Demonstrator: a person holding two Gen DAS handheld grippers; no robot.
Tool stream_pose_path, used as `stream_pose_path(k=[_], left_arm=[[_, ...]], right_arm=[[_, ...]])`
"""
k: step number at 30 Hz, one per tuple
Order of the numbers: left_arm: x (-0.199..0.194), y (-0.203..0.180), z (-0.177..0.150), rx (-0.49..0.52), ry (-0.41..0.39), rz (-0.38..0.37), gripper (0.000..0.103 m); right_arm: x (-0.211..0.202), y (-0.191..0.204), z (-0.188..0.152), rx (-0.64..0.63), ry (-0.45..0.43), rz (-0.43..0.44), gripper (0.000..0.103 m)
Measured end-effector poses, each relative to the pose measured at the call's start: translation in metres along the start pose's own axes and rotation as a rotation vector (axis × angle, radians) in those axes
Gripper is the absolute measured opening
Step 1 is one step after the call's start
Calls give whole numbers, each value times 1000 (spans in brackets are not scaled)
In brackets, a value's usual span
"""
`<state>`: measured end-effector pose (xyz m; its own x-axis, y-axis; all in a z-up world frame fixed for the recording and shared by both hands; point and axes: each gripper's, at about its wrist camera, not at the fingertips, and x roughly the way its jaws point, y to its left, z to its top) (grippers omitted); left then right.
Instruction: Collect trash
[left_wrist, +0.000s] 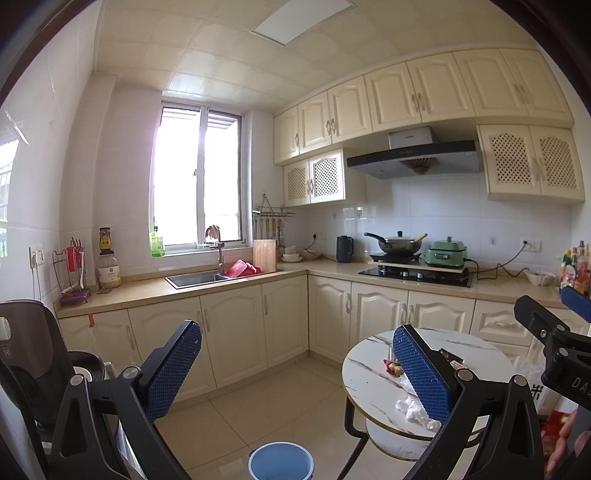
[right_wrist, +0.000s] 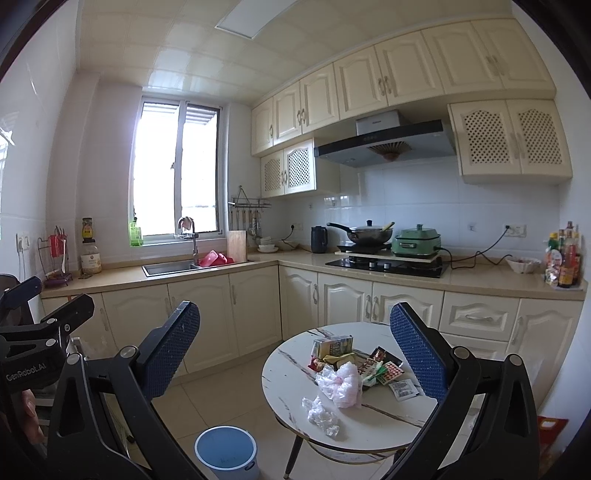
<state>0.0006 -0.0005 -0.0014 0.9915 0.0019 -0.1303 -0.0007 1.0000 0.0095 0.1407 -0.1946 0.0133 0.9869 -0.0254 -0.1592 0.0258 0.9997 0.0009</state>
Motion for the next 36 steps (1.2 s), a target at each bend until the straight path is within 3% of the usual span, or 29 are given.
stream_pose_path(k=[23,36], left_arm=[[5,-4,-1,17,10,-19,102],[33,-5,-4,26,44,-36,102]], right_arm=[[5,-9,-1,14,6,-32,103],[29,-28,-16,36,49,-69,103]])
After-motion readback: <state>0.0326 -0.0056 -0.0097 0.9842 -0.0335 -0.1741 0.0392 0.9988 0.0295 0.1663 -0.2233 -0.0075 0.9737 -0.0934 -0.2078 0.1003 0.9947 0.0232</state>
